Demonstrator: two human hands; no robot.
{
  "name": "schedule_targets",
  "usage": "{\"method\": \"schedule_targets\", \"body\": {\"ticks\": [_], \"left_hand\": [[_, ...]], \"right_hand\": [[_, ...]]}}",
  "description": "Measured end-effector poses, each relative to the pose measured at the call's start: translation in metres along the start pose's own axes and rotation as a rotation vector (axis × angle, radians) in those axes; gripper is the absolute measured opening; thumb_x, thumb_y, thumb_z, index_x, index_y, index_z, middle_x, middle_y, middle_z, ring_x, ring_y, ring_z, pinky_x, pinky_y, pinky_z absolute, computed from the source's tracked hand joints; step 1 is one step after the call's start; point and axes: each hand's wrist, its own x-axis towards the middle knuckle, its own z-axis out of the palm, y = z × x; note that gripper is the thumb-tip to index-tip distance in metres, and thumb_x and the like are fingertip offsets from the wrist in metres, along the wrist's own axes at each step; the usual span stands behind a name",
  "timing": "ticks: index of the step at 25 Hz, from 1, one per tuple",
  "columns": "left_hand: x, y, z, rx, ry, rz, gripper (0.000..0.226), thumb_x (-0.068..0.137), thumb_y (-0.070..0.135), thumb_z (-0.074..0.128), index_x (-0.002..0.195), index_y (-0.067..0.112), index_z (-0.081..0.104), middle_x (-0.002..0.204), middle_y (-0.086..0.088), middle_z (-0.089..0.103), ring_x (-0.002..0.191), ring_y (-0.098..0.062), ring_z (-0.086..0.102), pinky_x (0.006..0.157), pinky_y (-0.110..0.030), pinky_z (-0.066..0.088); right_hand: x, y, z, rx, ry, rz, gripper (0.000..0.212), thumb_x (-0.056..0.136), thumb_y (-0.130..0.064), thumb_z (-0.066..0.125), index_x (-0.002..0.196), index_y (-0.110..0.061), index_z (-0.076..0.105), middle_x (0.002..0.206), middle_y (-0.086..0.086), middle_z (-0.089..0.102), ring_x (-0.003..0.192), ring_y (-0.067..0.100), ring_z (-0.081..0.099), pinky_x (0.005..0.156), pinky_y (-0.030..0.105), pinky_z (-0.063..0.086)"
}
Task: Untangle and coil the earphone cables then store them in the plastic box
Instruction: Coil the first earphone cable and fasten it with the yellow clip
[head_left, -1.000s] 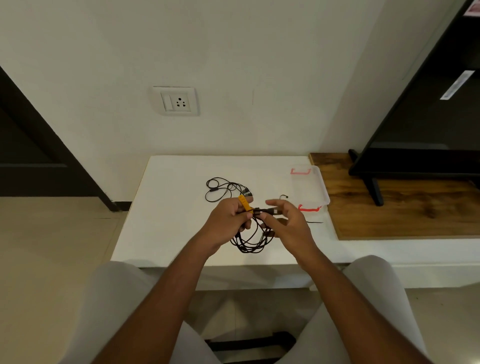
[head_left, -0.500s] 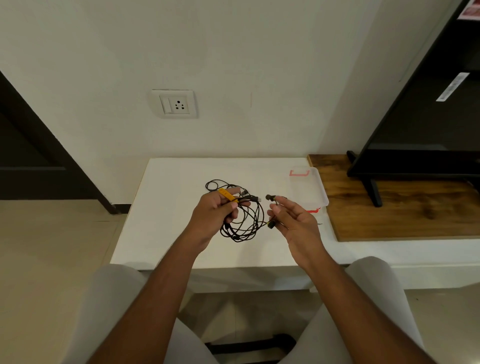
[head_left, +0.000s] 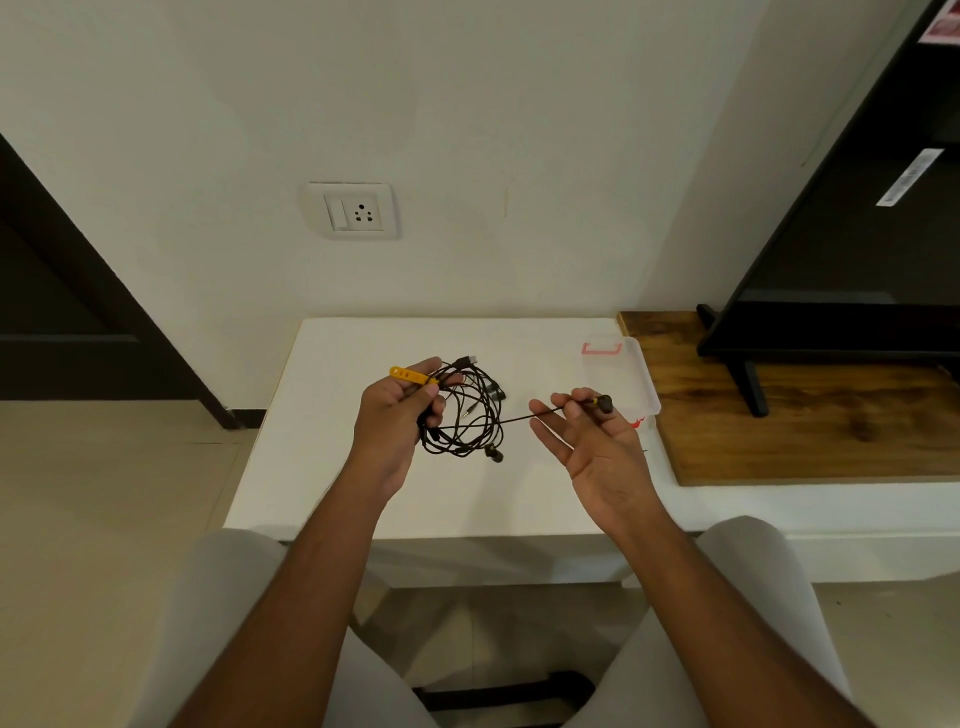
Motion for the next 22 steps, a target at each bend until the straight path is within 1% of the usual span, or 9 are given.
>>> {"method": "schedule_targets", "body": {"ticks": [4, 6, 8, 11, 13, 15, 17, 20, 22], "left_hand": [[-0.002, 0.004, 0.0, 0.048, 0.0, 0.021, 0.033, 0.097, -0.01, 0.043, 0.126, 0.0, 0.056, 0.091, -0.008, 0.073, 0.058, -0.01, 0.047, 0.053, -0.019, 0.038], [-0.003, 0.008, 0.002, 0.128, -0.028, 0.042, 0.035, 0.096, -0.009, 0.044, 0.127, 0.0, 0.056, 0.092, -0.01, 0.071, 0.059, -0.011, 0.046, 0.054, -0.02, 0.038], [-0.006, 0.012, 0.006, 0.229, -0.073, 0.052, 0.035, 0.097, -0.008, 0.044, 0.128, 0.002, 0.056, 0.09, -0.012, 0.07, 0.057, -0.009, 0.046, 0.055, -0.018, 0.039], [-0.011, 0.013, 0.014, 0.344, -0.154, 0.062, 0.035, 0.096, -0.007, 0.045, 0.128, 0.002, 0.056, 0.09, -0.018, 0.07, 0.057, -0.008, 0.047, 0.056, -0.019, 0.039], [-0.013, 0.012, 0.017, 0.376, -0.186, 0.066, 0.036, 0.096, -0.007, 0.045, 0.129, 0.003, 0.057, 0.081, -0.008, 0.072, 0.061, -0.012, 0.046, 0.058, -0.022, 0.04], [-0.014, 0.013, 0.018, 0.396, -0.203, 0.063, 0.036, 0.097, -0.007, 0.045, 0.129, 0.004, 0.057, 0.069, 0.007, 0.071, 0.061, -0.012, 0.045, 0.059, -0.021, 0.041], [-0.016, 0.015, 0.018, 0.429, -0.205, 0.072, 0.036, 0.097, -0.007, 0.044, 0.129, 0.004, 0.056, 0.061, 0.012, 0.066, 0.056, -0.007, 0.045, 0.058, -0.018, 0.041], [-0.017, 0.02, 0.016, 0.472, -0.212, 0.078, 0.036, 0.097, -0.007, 0.044, 0.13, 0.004, 0.055, 0.059, 0.013, 0.066, 0.054, -0.004, 0.045, 0.057, -0.016, 0.039], [-0.017, 0.022, 0.014, 0.535, -0.219, 0.081, 0.037, 0.097, -0.006, 0.044, 0.13, 0.007, 0.054, 0.058, 0.014, 0.065, 0.053, -0.002, 0.044, 0.057, -0.015, 0.039]], "right_hand": [[-0.001, -0.001, -0.002, -0.1, 0.07, 0.008, 0.014, 0.085, -0.002, 0.063, 0.097, -0.008, 0.061, 0.103, 0.011, 0.072, 0.103, 0.034, 0.07, 0.084, 0.037, 0.059], [0.0, 0.0, -0.007, -0.379, 0.138, 0.057, 0.026, 0.084, 0.0, 0.069, 0.107, -0.012, 0.062, 0.11, 0.012, 0.071, 0.1, 0.03, 0.071, 0.082, 0.038, 0.06], [-0.001, 0.004, -0.014, -0.712, 0.127, 0.127, 0.042, 0.081, -0.004, 0.075, 0.115, -0.026, 0.061, 0.119, 0.006, 0.068, 0.106, 0.021, 0.068, 0.084, 0.035, 0.058], [-0.005, 0.013, -0.011, -1.118, -0.175, 0.173, 0.06, 0.077, -0.02, 0.081, 0.124, -0.046, 0.053, 0.137, -0.014, 0.052, 0.127, 0.005, 0.045, 0.098, 0.025, 0.036], [-0.005, 0.023, 0.003, -1.157, -0.319, 0.168, 0.071, 0.073, -0.026, 0.085, 0.131, -0.045, 0.05, 0.138, -0.021, 0.047, 0.124, -0.01, 0.038, 0.097, 0.015, 0.029], [-0.005, 0.035, 0.015, -1.118, -0.386, 0.163, 0.064, 0.076, -0.023, 0.083, 0.131, -0.035, 0.054, 0.129, -0.022, 0.055, 0.115, -0.021, 0.041, 0.092, 0.004, 0.028], [-0.004, 0.043, 0.022, -1.037, -0.391, 0.204, 0.036, 0.088, -0.02, 0.072, 0.122, -0.022, 0.061, 0.115, -0.016, 0.068, 0.11, -0.018, 0.052, 0.09, 0.002, 0.032], [-0.005, 0.04, 0.018, -0.95, -0.412, 0.258, 0.01, 0.096, -0.015, 0.06, 0.101, -0.013, 0.068, 0.082, -0.001, 0.076, 0.1, 0.012, 0.069, 0.092, 0.025, 0.044], [-0.006, 0.029, 0.011, -0.998, -0.459, 0.291, 0.01, 0.096, -0.016, 0.059, 0.093, -0.019, 0.069, 0.072, 0.002, 0.071, 0.079, 0.016, 0.07, 0.084, 0.029, 0.048]]}}
